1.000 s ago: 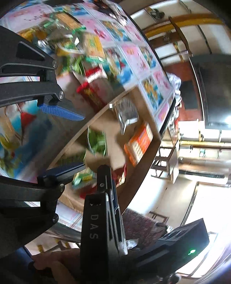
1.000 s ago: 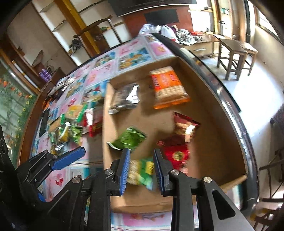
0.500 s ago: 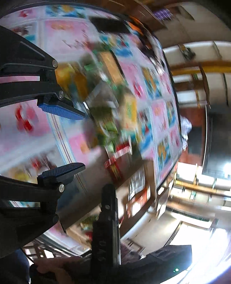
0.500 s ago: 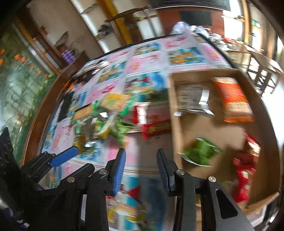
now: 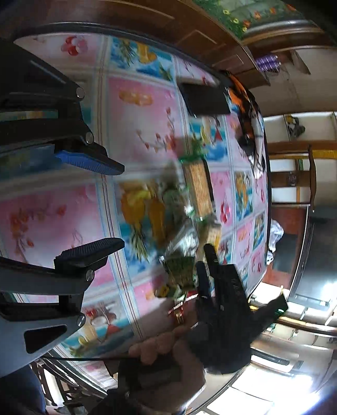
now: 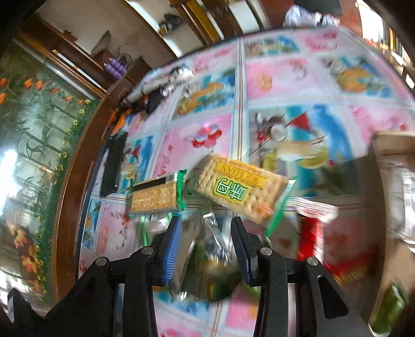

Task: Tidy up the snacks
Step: 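Grasp a green peas bag with the right gripper while the left gripper grasps a silver foil bag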

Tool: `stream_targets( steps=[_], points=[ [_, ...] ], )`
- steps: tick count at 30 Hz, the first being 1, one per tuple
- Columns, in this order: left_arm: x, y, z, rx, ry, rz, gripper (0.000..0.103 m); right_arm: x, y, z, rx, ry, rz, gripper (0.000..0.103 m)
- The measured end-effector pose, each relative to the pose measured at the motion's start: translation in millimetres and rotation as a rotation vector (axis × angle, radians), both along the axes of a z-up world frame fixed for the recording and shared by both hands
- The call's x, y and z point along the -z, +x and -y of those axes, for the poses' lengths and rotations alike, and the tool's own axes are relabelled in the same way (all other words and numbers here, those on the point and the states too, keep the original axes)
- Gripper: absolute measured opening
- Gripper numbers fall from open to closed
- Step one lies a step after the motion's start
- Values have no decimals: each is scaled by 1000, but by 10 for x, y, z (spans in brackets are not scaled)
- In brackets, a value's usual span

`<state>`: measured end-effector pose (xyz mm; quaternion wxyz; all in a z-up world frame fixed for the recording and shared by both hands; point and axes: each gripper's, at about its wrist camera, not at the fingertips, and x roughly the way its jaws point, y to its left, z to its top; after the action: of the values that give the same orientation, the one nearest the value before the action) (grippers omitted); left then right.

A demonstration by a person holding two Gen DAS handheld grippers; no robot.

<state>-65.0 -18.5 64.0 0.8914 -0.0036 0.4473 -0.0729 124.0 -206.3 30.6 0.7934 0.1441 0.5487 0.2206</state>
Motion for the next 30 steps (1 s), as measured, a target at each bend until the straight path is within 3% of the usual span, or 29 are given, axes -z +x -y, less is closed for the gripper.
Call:
stream_targets(
  steps=[4,9,14,19,30],
  points=[
    [19,3,-189,-43,-13,-11,49,187,-66,-132,-27,8,-41,45],
    [4,58,-362,-84,-42,-13,54,172,-596,-472,-220,25,-67,45],
    [4,124,-511,-128,-71,-13,54,44,-923,-481,-276,-22,17,51],
    [-14,141,-598,-154,-76,-16,54,37,-1065,-482,-360,-38,23,57],
    [-57,122,-596,-149,-80,-8,57,-16,-1509,-395,-364,-65,8,58]
  ],
)
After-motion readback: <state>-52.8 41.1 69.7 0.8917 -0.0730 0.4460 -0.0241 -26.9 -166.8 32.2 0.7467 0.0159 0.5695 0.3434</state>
